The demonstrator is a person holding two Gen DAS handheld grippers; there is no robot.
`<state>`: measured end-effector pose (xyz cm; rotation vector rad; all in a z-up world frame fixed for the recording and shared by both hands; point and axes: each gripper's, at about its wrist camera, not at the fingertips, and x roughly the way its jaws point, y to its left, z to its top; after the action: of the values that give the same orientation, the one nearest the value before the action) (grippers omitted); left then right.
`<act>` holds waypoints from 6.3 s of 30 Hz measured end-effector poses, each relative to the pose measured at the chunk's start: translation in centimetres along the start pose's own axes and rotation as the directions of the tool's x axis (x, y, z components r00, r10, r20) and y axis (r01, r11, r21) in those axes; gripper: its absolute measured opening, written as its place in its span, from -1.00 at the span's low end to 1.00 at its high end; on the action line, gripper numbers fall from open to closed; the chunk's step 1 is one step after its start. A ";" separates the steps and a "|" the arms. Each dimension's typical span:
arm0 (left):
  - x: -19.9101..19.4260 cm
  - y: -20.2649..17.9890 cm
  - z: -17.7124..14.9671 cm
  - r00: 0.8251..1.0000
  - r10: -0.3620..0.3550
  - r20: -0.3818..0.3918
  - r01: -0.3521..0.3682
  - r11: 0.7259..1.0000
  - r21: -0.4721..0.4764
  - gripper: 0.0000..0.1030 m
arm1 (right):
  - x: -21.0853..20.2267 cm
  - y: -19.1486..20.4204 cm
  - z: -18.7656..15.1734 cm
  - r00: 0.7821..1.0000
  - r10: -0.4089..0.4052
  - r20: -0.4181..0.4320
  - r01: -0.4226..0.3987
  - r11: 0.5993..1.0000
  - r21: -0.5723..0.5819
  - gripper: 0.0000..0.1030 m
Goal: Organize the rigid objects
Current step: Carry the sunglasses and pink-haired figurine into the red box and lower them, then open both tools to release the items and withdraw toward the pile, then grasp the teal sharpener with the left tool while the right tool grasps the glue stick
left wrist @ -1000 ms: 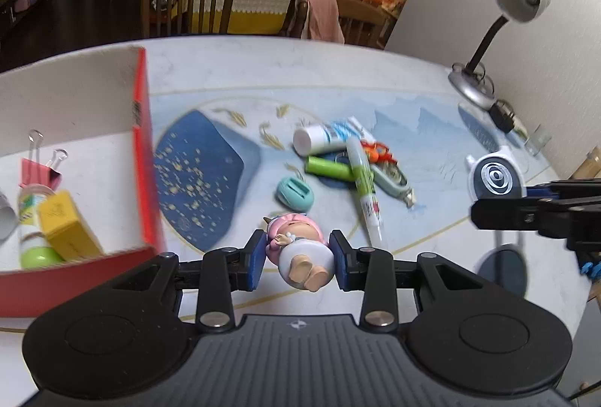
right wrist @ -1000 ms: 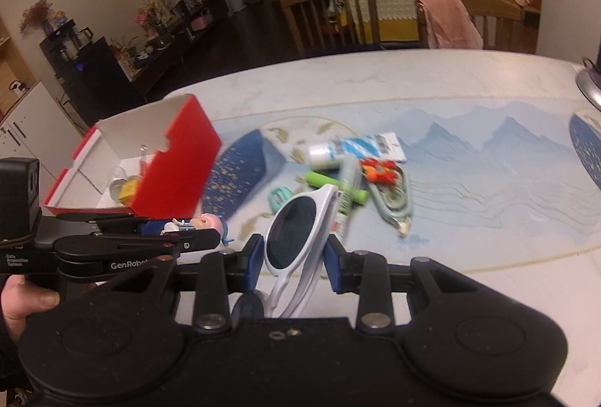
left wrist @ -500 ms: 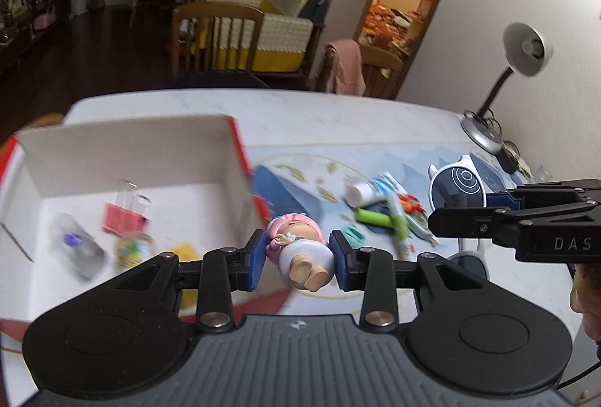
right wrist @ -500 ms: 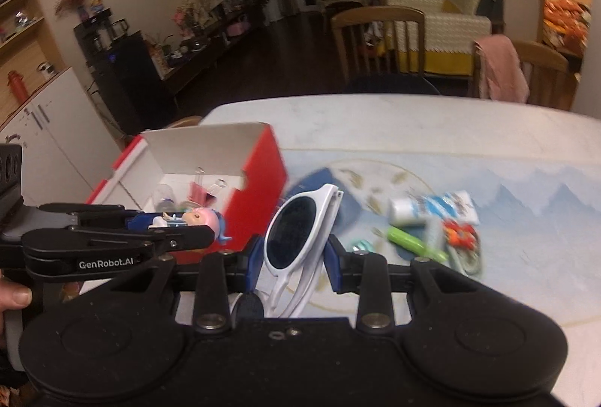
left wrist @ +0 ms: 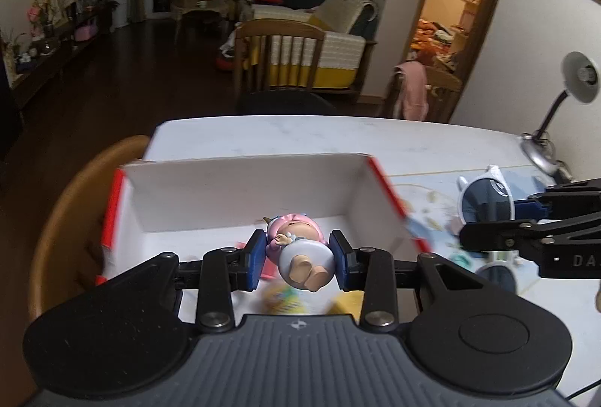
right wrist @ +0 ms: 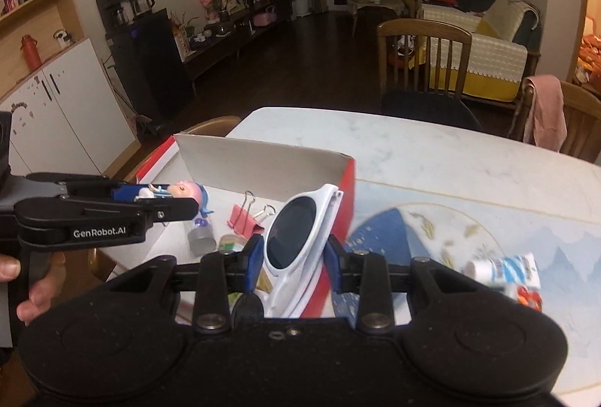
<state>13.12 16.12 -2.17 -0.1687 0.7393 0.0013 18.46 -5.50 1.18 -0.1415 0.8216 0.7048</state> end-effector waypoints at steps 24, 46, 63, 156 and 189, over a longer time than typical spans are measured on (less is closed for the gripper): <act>10.3 6.1 2.0 0.984 0.062 -0.166 -0.058 0.998 0.028 -0.30 | 14.4 3.9 3.8 0.981 -0.115 -0.156 0.102 0.991 -0.088 -0.35; 14.1 6.9 1.4 0.940 0.052 -0.337 -0.050 0.999 0.015 -0.30 | 18.4 5.0 1.5 0.938 -0.088 -0.336 0.056 0.993 -0.103 -0.35; 10.0 6.0 1.9 0.943 0.029 -0.332 -0.032 0.999 -0.005 0.04 | 14.2 4.7 1.1 0.956 -0.046 -0.290 0.027 0.997 -0.068 0.05; 17.1 -24.1 -6.9 0.995 -0.019 -0.099 0.036 0.984 0.173 0.97 | 2.9 -21.4 -10.1 0.971 -0.091 -0.222 0.160 0.936 0.314 0.10; 14.3 -24.3 -6.1 0.986 -0.100 -0.135 0.120 0.982 0.147 -0.26 | 2.1 -20.8 -10.1 0.970 -0.091 -0.225 0.171 0.914 0.369 -0.68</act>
<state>21.11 -9.65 -12.51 -0.0611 0.8531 -0.1736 26.19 -24.13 -10.29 0.0892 1.1225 0.3930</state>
